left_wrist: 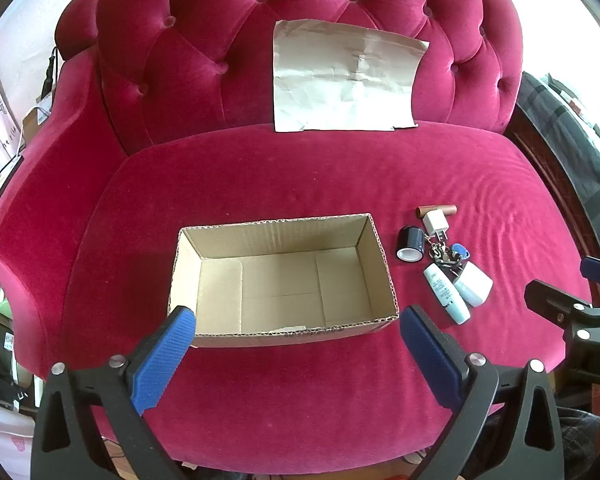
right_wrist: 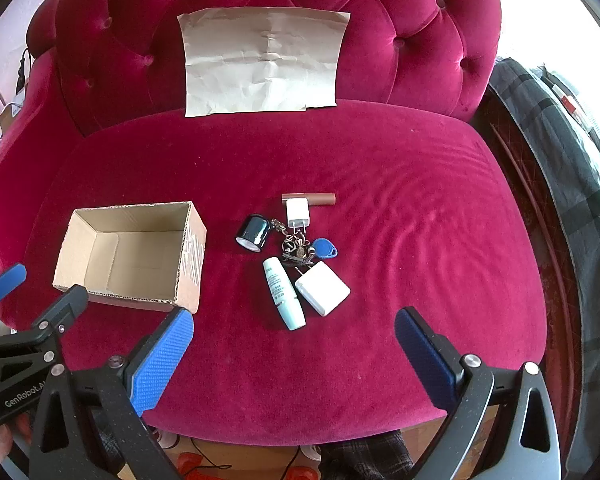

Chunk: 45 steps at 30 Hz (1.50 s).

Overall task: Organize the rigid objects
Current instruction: 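Move the left gripper to the cardboard box wall and clamp it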

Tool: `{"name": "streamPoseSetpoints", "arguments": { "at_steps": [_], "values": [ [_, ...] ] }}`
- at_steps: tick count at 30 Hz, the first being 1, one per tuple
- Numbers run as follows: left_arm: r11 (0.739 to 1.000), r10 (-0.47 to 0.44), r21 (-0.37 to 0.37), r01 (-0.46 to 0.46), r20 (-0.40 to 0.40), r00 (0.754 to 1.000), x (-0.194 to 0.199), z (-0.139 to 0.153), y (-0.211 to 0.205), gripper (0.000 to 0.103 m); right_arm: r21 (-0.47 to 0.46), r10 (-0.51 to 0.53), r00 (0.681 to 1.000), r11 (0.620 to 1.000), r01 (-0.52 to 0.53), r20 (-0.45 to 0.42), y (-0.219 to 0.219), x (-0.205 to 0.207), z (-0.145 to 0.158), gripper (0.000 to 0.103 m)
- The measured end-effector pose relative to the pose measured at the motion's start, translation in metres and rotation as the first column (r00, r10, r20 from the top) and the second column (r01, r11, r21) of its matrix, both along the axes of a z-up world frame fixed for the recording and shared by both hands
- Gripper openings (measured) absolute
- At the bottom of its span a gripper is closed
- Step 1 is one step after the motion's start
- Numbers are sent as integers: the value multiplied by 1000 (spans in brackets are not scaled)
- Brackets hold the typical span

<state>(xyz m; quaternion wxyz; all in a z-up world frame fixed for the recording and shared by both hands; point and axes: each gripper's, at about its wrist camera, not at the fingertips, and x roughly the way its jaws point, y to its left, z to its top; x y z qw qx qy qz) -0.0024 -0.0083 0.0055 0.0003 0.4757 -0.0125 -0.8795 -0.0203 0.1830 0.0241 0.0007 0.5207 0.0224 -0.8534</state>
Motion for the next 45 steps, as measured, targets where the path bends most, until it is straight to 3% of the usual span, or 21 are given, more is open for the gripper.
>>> {"name": "streamPoseSetpoints", "arguments": {
  "at_steps": [13, 27, 38, 45],
  "values": [
    [1000, 6, -1, -6, 1, 1000, -2, -3, -6, 103, -4, -2, 1000, 1000, 2, -1, 2, -2, -2, 103],
    [997, 80, -14, -79, 4, 997, -13, -15, -40, 103, -15, -15, 1000, 1000, 15, -2, 10, -9, -9, 103],
    [994, 102, -44, -101, 18, 995, -31, -43, -68, 103, -17, 10, 1000, 1000, -10, 10, 6, -24, -36, 103],
    [991, 123, -57, -119, 67, 990, -44, -64, -90, 103, -4, 24, 999, 1000, -24, 33, 3, -35, -61, 103]
  ]
}}
